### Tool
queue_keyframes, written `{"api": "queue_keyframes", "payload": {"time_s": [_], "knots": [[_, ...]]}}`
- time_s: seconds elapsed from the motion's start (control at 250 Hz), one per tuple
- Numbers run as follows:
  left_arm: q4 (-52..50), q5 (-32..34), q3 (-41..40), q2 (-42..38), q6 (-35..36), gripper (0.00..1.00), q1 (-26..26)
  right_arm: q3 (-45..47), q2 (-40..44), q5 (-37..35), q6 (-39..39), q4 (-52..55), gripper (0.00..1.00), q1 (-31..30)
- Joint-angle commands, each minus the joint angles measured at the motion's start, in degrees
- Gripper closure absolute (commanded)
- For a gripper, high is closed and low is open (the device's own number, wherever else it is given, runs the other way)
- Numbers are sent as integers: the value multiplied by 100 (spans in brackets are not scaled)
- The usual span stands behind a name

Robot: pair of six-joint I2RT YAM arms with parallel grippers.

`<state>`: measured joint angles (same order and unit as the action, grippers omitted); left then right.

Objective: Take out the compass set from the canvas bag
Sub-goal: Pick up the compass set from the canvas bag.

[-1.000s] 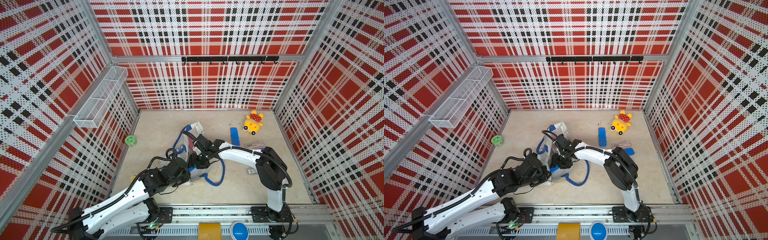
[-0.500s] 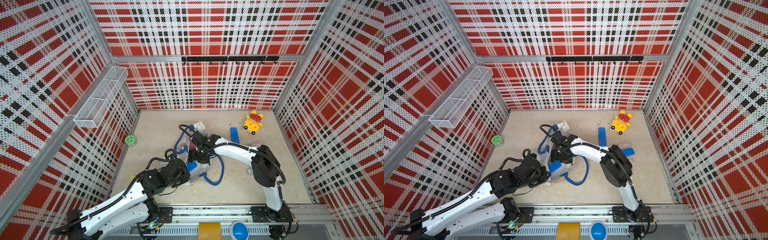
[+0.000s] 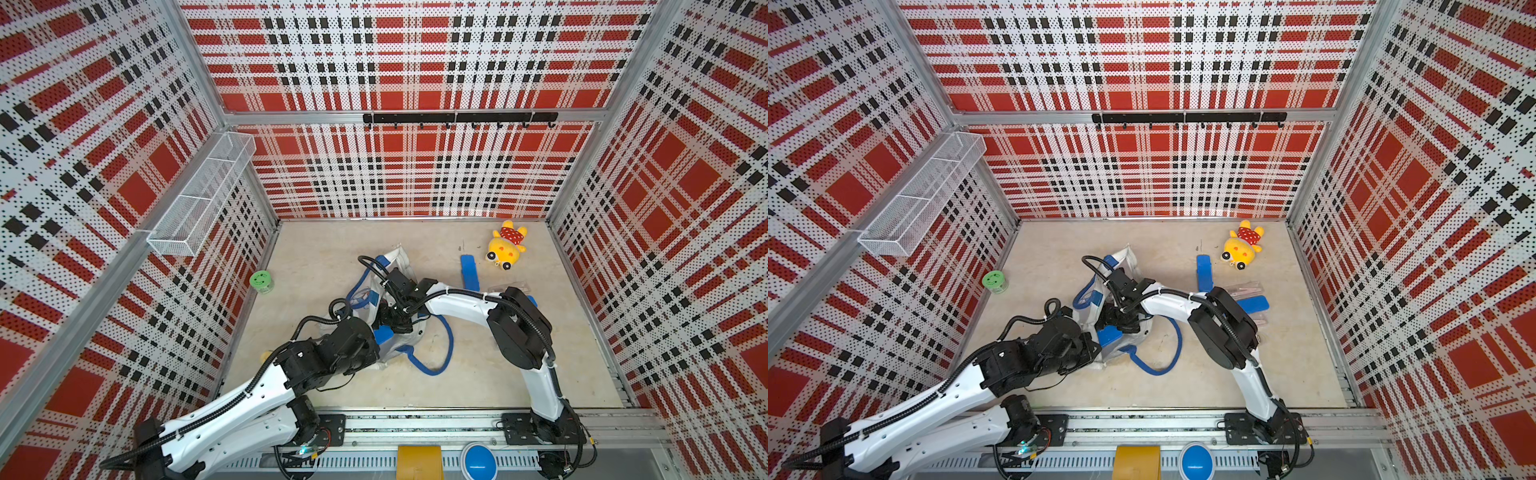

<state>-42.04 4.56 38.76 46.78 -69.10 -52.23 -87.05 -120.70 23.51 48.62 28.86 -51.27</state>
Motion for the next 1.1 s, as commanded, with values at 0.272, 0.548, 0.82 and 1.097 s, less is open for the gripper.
{"api": "queue_keyframes", "payload": {"time_s": [0.272,0.548,0.82,1.097], "knots": [[56,-35,-79,-134,-156,100,63,1119,663,1338,455,-1862,44,36],[56,-91,-106,-152,-166,100,107,985,681,1509,630,-2209,59,-134],[-21,-43,-93,-247,-174,100,107,965,752,1204,673,-1969,74,-169],[-85,-83,-17,-362,-157,100,285,1063,1534,518,539,-1316,87,-27]]}}
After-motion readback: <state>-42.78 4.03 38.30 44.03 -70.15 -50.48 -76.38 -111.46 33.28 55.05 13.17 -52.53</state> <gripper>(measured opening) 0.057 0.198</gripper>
